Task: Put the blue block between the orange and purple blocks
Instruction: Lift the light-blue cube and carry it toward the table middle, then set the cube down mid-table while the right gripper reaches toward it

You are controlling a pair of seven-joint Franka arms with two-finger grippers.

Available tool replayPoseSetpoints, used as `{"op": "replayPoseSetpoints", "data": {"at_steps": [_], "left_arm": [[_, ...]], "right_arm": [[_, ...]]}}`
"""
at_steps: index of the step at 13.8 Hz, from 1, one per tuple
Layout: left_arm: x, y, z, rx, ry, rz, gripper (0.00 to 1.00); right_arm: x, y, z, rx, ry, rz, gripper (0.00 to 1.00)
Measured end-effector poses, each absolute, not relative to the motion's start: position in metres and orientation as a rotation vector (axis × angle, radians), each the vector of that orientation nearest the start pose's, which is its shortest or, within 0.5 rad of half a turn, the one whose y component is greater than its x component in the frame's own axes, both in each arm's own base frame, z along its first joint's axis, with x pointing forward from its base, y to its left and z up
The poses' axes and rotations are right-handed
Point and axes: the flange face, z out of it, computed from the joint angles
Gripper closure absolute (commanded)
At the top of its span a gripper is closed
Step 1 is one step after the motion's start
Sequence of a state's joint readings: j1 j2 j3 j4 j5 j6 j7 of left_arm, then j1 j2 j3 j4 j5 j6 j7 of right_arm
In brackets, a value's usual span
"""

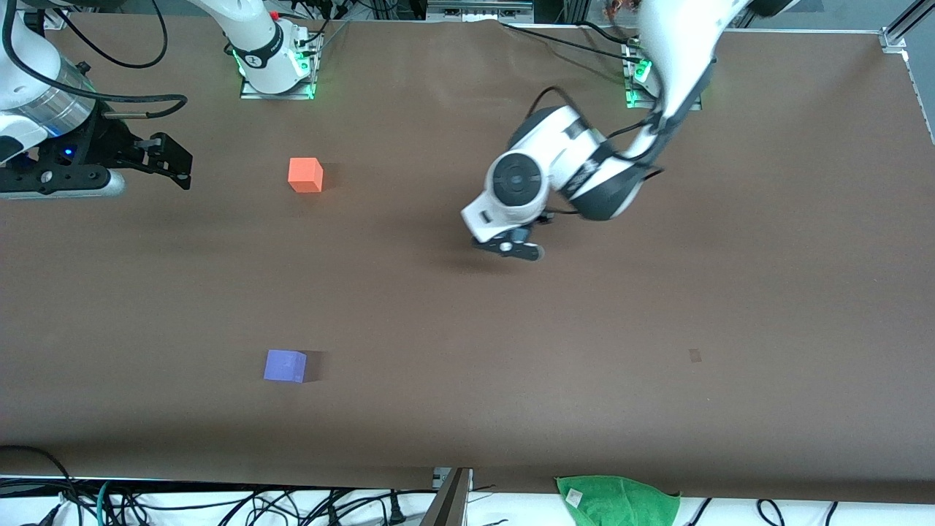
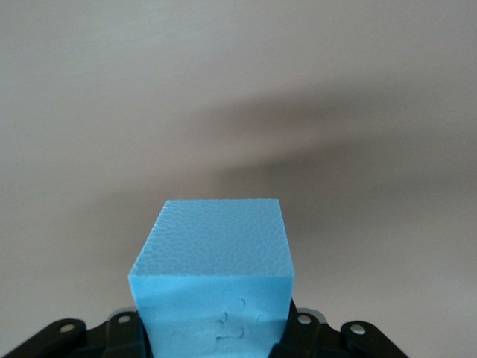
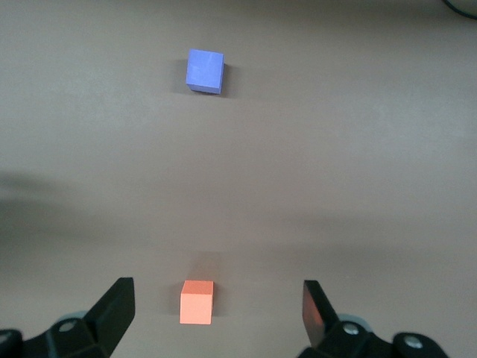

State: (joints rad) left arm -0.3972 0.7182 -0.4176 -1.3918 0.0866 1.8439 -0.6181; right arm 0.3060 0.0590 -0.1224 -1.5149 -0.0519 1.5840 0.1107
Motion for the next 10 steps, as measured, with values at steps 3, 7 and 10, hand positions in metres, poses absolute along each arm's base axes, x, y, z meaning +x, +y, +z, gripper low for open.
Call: {"op": "replayPoseSetpoints", "data": {"at_steps": [3,7,10], "left_arm": [[0.517,-0.51,0.238,-3.211,0.128,0.392,0.94],[0.51,-0.526,0.193,-3.26,0.099,0.378,0.0],[0.515,-0.528,0.199,-3.274,0.098,0.353,0.0]], "right_arm": [[0.565,0.101,0.621,-3.196,-0.115,-0.035,0.01],[0.565,0.101,0.623,-3.195,-0.115,-0.042,0.0],[0.565,0.102,0.623,-3.19,-0.117,-0.04,0.0]]}}
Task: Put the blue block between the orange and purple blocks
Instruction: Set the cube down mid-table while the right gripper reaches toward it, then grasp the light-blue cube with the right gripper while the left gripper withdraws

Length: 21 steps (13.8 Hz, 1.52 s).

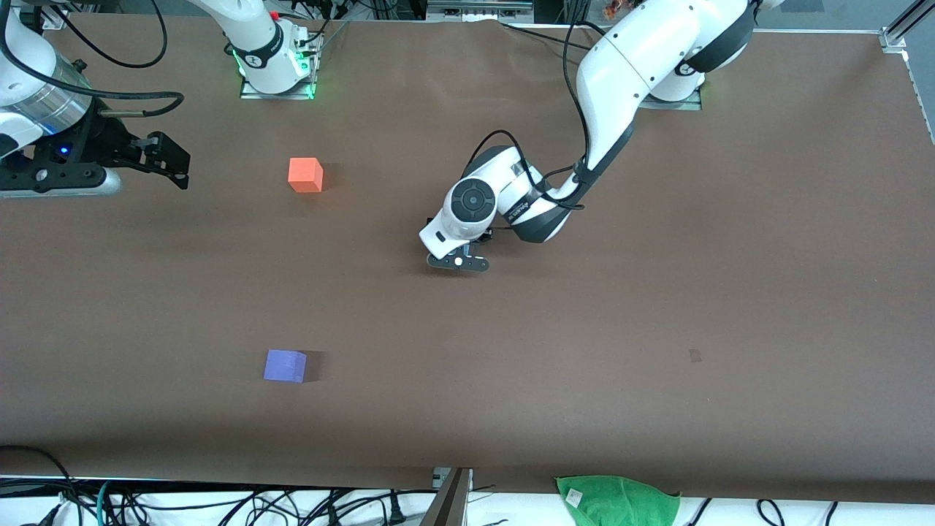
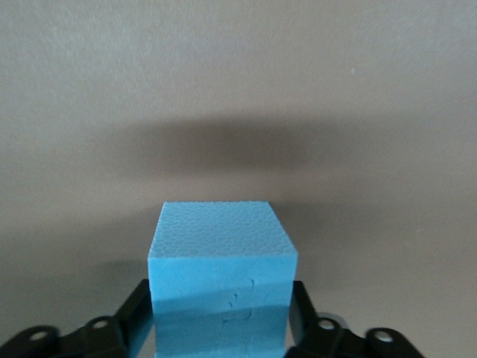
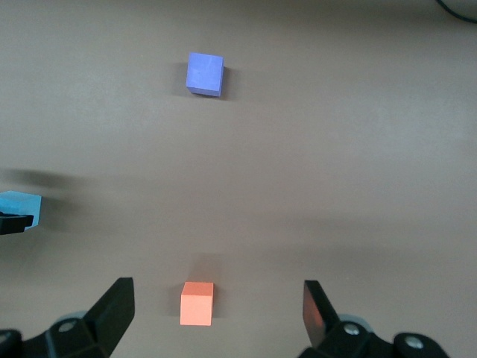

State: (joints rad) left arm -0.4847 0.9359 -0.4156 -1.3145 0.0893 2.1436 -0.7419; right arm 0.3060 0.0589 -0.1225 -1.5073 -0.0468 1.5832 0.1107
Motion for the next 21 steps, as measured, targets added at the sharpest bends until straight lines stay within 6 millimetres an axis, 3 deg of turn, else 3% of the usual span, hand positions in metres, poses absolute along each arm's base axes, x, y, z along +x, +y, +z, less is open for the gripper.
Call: {"op": "replayPoseSetpoints", "data": {"at_steps": [3,6,10,13,15,17,19,21], "left_arm": [[0.523,-0.528,0.217,-3.282,0.093,0.327,0.0],[0.534,-0.51,0.267,-3.226,0.088,0.338,0.0],[0.556,-0.451,0.354,-3.063,0.043,0.256,0.0],[0.581,-0.391,0.416,-3.032,-0.066,0.196,0.0],[0.597,-0.354,0.448,-3.051,-0.062,0.15,0.0],[0.607,-0.321,0.475,-3.055,-0.049,0.125,0.0],[0.615,-0.284,0.5,-3.058,-0.027,0.103,0.0],[0.62,-0.24,0.525,-3.052,0.049,0.107,0.0]], "right_arm": [[0.564,0.107,0.622,-3.145,-0.116,-0.017,0.01],[0.568,0.11,0.602,-3.148,-0.116,0.069,0.0],[0.581,0.117,0.556,-3.162,-0.128,0.237,0.0],[0.578,0.137,0.533,-3.148,-0.262,0.356,0.0],[0.581,0.16,0.509,-3.142,-0.323,0.409,0.01],[0.584,0.199,0.49,-3.114,-0.352,0.374,0.01],[0.582,0.246,0.469,-3.097,-0.228,0.337,0.0],[0.574,0.306,0.439,-3.091,-0.103,0.292,0.01]]}}
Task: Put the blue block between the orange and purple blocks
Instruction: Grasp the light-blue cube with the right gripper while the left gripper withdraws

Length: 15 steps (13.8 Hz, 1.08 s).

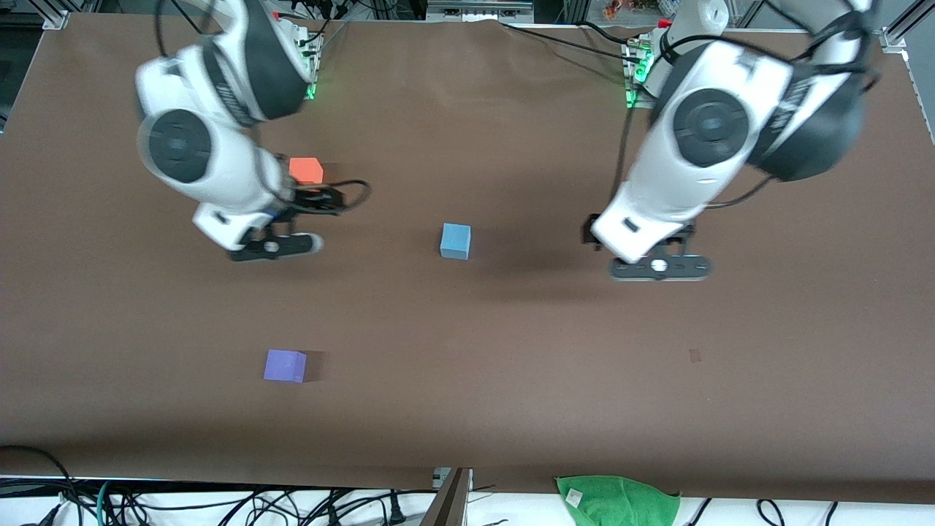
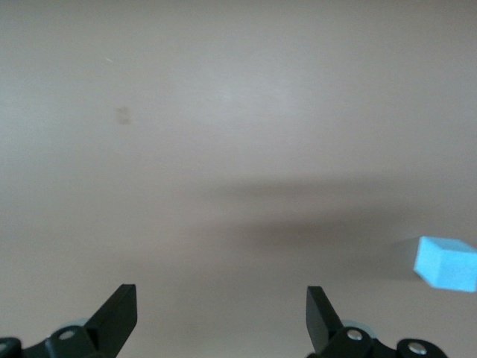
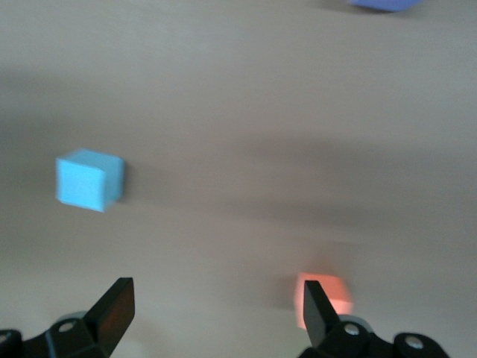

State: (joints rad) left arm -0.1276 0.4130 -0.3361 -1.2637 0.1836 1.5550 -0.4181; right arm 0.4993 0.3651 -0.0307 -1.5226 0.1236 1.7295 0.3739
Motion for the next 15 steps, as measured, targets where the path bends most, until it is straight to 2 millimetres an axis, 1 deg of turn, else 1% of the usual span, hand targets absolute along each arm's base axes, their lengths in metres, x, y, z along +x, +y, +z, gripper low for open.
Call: {"op": "replayPoseSetpoints", "data": {"at_steps": [3,4,5,6,7,8,9,11,13,15], "left_arm": [[0.626,-0.174,0.555,-3.053,0.106,0.112,0.0],[0.628,-0.155,0.562,-3.064,0.119,0.11,0.0],[0.629,-0.135,0.567,-3.086,0.123,0.118,0.0],[0.631,-0.118,0.569,-3.11,0.118,0.128,0.0],[0.633,-0.105,0.57,-3.123,0.102,0.136,0.0],[0.634,-0.095,0.569,-3.126,0.091,0.143,0.0],[0.633,-0.091,0.569,-3.126,0.086,0.153,0.0],[0.632,-0.09,0.568,-3.123,0.085,0.17,0.0],[0.631,-0.081,0.574,-3.124,0.101,0.159,0.0],[0.621,-0.07,0.585,-3.115,0.142,0.131,0.0]], "right_arm": [[0.548,0.407,0.377,-3.09,0.141,0.182,0.01],[0.538,0.432,0.356,-3.082,0.195,0.155,0.0],[0.53,0.452,0.337,-3.077,0.237,0.139,0.01],[0.524,0.465,0.319,-3.075,0.261,0.129,0.0],[0.52,0.472,0.304,-3.076,0.267,0.125,0.01],[0.519,0.476,0.293,-3.075,0.275,0.121,0.01],[0.521,0.476,0.287,-3.071,0.291,0.113,0.01],[0.522,0.478,0.279,-3.058,0.338,0.096,0.01],[0.515,0.486,0.263,-3.056,0.346,0.088,0.01],[0.506,0.491,0.24,-3.043,0.348,0.058,0.01]]}}
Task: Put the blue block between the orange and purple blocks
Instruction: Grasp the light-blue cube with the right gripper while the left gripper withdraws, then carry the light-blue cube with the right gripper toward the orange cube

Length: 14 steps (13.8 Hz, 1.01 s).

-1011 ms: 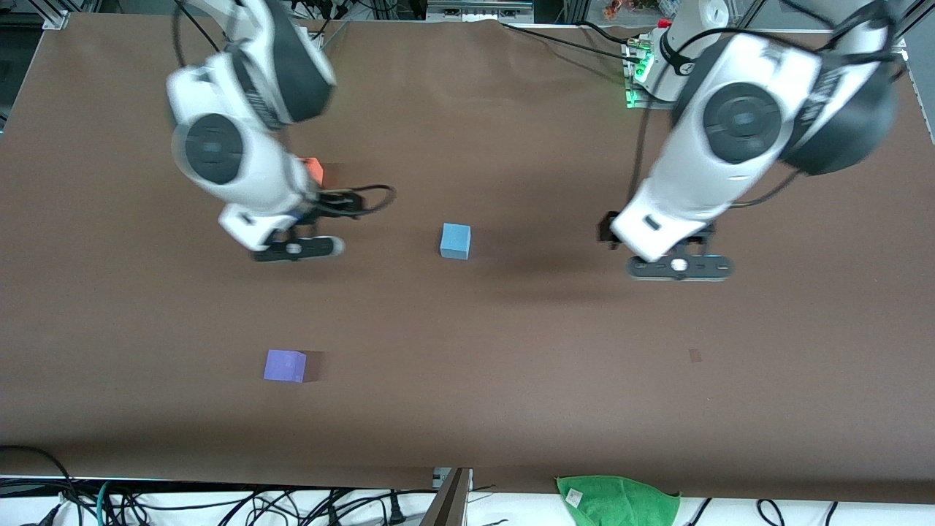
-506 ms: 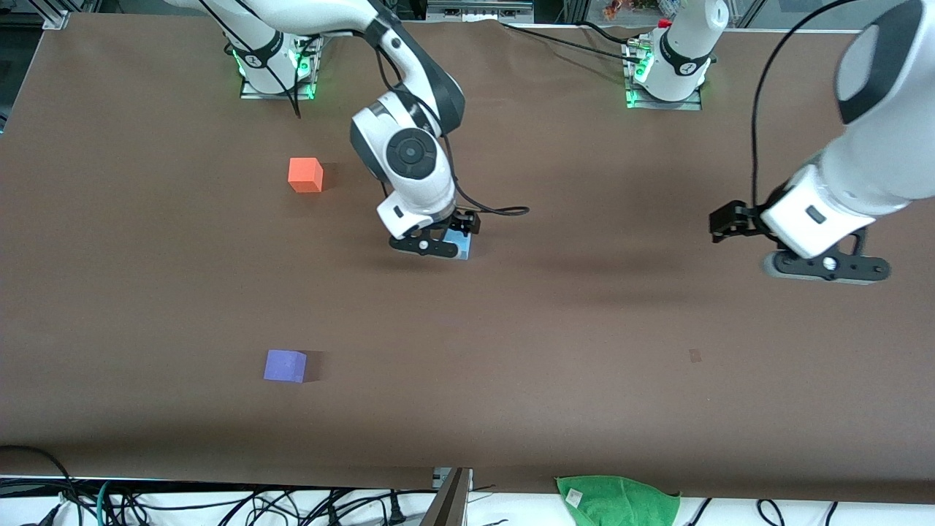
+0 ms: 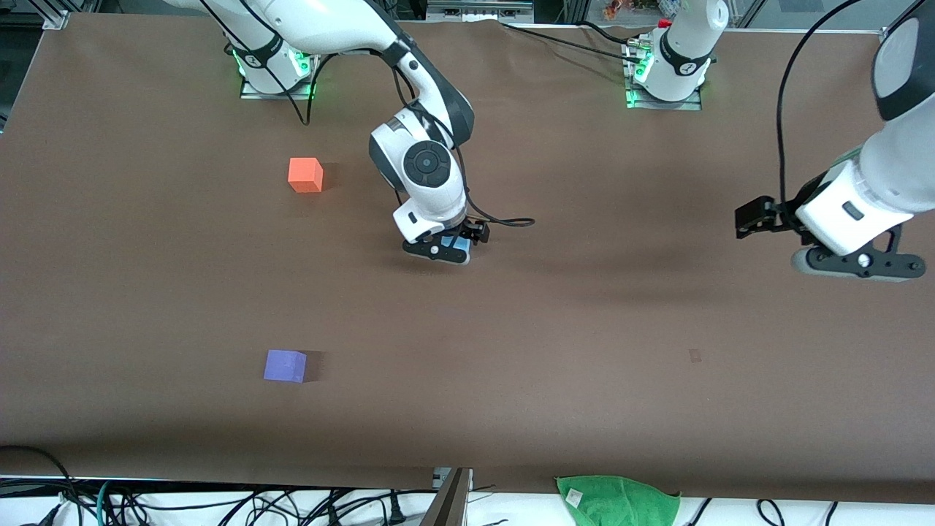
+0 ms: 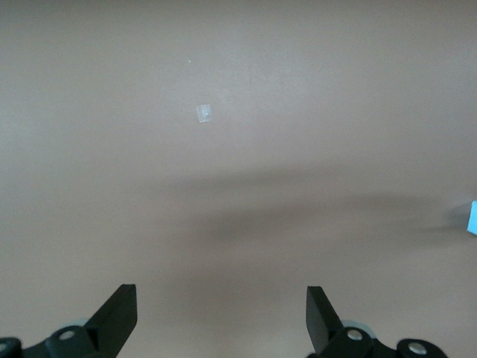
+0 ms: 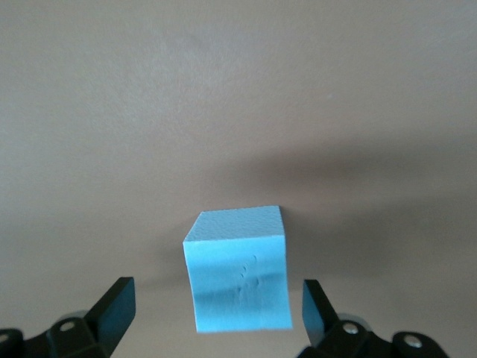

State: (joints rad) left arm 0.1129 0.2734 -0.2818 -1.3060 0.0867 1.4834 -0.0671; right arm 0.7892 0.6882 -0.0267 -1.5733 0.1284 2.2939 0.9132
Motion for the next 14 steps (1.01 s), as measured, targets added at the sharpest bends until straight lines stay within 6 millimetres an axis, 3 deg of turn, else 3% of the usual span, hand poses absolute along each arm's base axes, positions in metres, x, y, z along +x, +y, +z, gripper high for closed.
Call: {"op": "replayPoseSetpoints", "data": {"at_steps": [3,4,5,7,8,11,14], "left_arm": [[0.59,-0.049,0.587,-3.156,0.154,0.035,0.0],[0.577,-0.044,0.585,-3.158,0.159,0.032,0.0],[0.566,-0.043,0.583,-3.155,0.158,0.043,0.0],[0.556,-0.044,0.582,-3.152,0.162,0.055,0.0],[0.556,-0.044,0.582,-3.152,0.162,0.057,0.0],[0.556,-0.043,0.581,-3.152,0.159,0.059,0.0],[0.556,-0.043,0.581,-3.152,0.159,0.061,0.0]], "right_arm": [[0.494,0.495,0.215,-3.046,0.368,0.058,0.05],[0.493,0.496,0.213,-3.048,0.369,0.06,0.15],[0.492,0.497,0.213,-3.048,0.369,0.06,0.32],[0.493,0.496,0.212,-3.049,0.37,0.061,0.58],[0.493,0.495,0.212,-3.051,0.369,0.061,0.63],[0.501,0.483,0.216,-3.077,0.337,0.079,0.63],[0.531,0.438,0.238,-3.123,0.246,0.154,0.63]]}}
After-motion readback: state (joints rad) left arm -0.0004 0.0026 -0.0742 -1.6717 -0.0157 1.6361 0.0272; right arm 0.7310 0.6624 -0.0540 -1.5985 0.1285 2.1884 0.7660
